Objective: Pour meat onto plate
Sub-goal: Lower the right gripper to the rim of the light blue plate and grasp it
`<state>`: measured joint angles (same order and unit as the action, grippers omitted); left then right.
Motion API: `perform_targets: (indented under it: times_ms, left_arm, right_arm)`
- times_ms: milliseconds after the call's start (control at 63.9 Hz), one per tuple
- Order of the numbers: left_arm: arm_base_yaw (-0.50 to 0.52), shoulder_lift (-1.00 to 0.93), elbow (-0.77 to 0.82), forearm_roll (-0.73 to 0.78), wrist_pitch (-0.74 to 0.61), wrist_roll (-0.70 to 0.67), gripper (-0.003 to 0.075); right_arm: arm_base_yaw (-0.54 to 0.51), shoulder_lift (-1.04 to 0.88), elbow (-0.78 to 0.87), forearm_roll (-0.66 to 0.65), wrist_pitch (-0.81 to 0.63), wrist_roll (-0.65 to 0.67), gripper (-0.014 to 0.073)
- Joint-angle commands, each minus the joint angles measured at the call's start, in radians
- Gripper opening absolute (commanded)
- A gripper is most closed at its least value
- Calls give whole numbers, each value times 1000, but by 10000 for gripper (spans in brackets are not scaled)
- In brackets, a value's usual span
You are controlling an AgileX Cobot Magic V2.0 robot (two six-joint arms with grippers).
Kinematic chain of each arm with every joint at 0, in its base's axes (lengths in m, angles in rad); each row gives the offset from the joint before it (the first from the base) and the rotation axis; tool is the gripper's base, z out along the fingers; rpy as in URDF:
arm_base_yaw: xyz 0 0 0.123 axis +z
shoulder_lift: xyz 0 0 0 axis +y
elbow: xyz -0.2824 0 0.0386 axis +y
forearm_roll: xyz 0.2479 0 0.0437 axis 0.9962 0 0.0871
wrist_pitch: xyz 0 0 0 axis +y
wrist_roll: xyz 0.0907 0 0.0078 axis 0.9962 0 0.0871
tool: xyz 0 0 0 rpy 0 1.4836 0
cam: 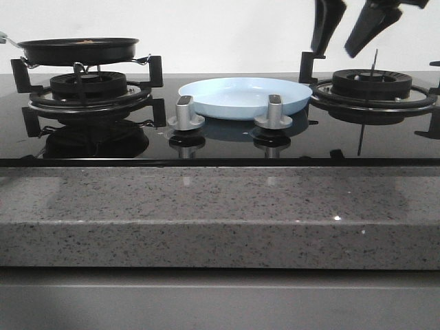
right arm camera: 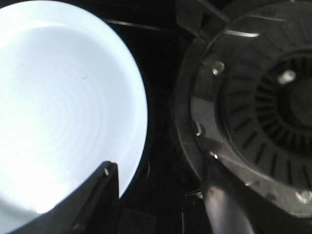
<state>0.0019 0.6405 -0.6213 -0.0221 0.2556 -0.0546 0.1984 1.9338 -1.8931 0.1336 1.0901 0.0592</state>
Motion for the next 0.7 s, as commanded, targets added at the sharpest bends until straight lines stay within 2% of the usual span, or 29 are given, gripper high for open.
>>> perform_targets:
  times_ms: [0, 266, 689]
  left_arm:
    - [-1, 0, -28, -6, -86, -2, 615]
    - [-1, 0, -28, -6, -86, -2, 615]
    - [-1, 0, -28, -6, -86, -2, 615]
  right_arm:
    - [1, 4, -101, 10, 5, -23, 405]
    - [2, 123, -218, 91, 43, -76, 337]
    - [2, 181, -230, 91, 58, -92, 337]
